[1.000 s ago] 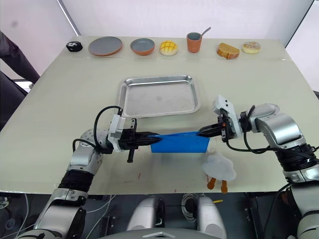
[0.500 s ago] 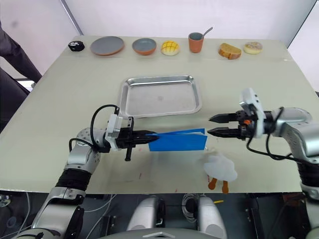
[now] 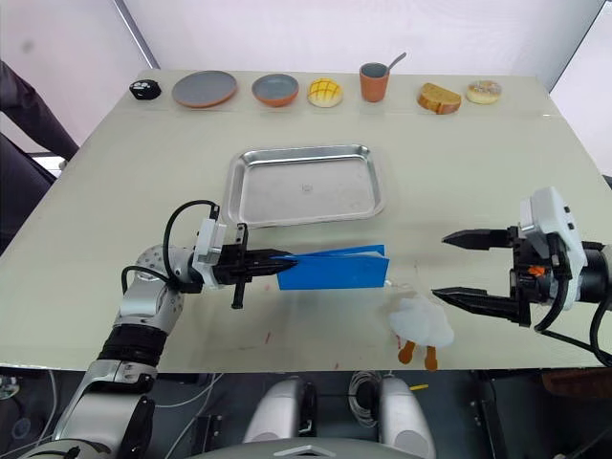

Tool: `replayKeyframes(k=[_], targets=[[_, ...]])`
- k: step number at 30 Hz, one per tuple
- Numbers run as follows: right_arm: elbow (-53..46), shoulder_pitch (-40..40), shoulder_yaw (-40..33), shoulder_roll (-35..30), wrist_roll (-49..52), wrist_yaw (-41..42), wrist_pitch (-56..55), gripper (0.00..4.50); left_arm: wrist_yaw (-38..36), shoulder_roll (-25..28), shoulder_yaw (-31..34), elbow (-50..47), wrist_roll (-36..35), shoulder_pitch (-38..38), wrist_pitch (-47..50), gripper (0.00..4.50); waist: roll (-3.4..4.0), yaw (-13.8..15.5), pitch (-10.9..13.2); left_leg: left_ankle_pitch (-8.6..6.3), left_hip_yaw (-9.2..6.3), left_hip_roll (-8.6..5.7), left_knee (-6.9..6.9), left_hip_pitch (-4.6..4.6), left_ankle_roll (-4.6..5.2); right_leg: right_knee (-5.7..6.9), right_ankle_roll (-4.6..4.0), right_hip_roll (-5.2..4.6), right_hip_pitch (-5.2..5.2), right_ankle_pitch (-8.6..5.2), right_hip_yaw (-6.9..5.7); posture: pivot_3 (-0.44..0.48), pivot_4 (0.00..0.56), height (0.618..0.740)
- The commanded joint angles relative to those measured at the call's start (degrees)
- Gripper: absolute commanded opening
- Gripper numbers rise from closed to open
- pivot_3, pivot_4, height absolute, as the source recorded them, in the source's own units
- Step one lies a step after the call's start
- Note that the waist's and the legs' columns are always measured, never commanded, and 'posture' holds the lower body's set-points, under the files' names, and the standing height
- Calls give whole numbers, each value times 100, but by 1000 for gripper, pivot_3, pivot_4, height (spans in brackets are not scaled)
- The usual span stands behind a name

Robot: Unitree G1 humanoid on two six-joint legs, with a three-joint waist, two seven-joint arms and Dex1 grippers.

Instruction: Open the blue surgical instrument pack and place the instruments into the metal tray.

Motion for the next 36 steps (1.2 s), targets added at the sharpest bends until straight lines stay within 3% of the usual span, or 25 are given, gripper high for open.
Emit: replayKeyframes(k=[1,5,11,16,22,28,32,36], targets=[[-48,185,350,18,-316,-331,-167,4424,-66,73,56,85,26,-59,-91,0,0,-1,0,0,-3,0,0,1,0,-2,0,0,2,0,-3,0,150,740],[56,605,1129,82,-1148,-610,-673,4424,-55,51,46,184,60,-110,-147,0,0,0,-1,0,-8,0,0,0,0,-3,0,1,4,0,-6,0,150,740],[228,941,1837,56,-1577,-705,-785,4424,55,-43,8,248,115,-144,-249,0,1,3,-1,0,-12,-2,1,1,0,-6,1,1,9,0,-5,0,150,740],[419,802,2287,92,-1884,-712,-962,3114,106,-106,-17,181,133,-91,-280,0,1,10,-1,0,-19,-4,2,1,0,-15,1,1,17,-1,-11,0,150,740],[495,565,2211,157,-1698,-665,-897,289,114,-135,-26,123,132,-36,-281,0,2,16,-2,0,-28,-4,2,4,0,-38,0,1,43,0,-37,0,150,740],[1060,-992,746,541,755,-953,463,122,47,-138,-69,110,156,22,-306,0,9,-4,-2,0,-34,-4,2,7,0,-49,0,-1,58,1,-47,0,150,740],[1365,-1849,660,661,1231,-1292,823,122,3,-136,-126,170,219,6,-353,0,8,64,-5,0,-50,-4,-3,2,0,-63,-2,0,71,0,-69,0,150,740],[1478,-2497,1041,753,1190,-1352,860,122,-41,-149,-195,234,279,-75,-376,0,10,123,-5,0,-40,-5,0,-1,0,-62,0,-4,69,1,-60,0,150,740]])
